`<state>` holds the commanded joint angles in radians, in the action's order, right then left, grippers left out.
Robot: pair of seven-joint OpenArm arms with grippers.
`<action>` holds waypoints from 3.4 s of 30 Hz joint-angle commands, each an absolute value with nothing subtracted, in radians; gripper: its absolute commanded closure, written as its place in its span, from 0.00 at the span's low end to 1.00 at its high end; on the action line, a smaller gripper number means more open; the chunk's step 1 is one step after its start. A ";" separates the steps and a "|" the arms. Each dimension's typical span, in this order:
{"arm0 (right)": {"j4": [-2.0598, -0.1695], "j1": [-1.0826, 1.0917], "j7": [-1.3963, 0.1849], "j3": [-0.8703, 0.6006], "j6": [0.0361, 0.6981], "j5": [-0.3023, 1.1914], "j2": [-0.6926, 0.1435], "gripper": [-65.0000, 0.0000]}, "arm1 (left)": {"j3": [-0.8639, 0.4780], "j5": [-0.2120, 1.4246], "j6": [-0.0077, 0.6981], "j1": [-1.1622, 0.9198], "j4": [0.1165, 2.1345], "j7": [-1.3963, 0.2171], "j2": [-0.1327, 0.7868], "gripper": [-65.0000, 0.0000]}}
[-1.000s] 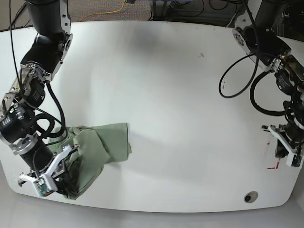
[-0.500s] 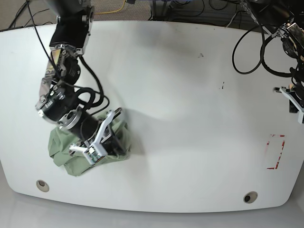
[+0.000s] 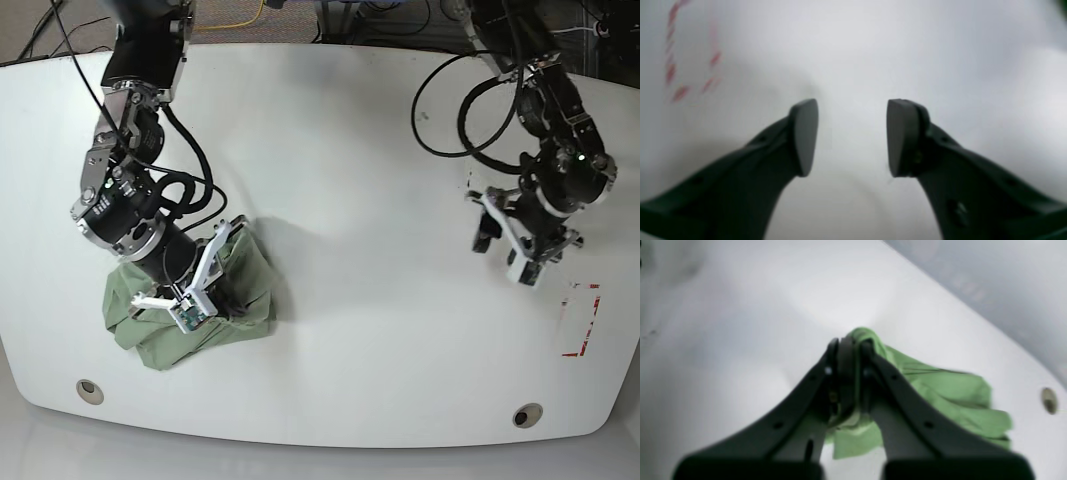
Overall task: Layout the t-shirt on the table in an organized manner, then fold the t-shirt properly
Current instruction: 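Reach the left gripper toward the bunched shirt held by the right gripper, then grasp the shirt with the left gripper and pull it from the right gripper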
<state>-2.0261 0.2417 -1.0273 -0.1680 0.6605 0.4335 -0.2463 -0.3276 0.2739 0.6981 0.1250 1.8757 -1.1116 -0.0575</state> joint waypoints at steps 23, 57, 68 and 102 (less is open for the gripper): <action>-2.026 0.162 -1.029 -0.440 0.670 0.435 -0.348 1.00 | 0.156 0.573 0.598 0.521 0.750 -0.479 -0.157 0.46; -2.025 0.163 -1.032 -0.440 0.657 0.506 -0.278 1.00 | 0.492 0.975 0.271 0.516 0.822 -0.403 0.045 0.47; -1.983 0.081 -1.032 -0.315 0.687 0.509 -0.211 1.00 | 0.364 0.993 0.271 0.260 1.342 -0.449 0.323 0.47; -1.946 0.085 -1.027 0.550 0.698 0.265 0.157 1.00 | -0.932 1.063 0.274 -0.372 1.733 -0.648 0.579 0.47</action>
<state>-1.9463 0.0852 -1.0273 0.5501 0.6981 0.2647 0.1571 -0.9321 1.0625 0.2739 -0.3721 1.7331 -0.6483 0.5792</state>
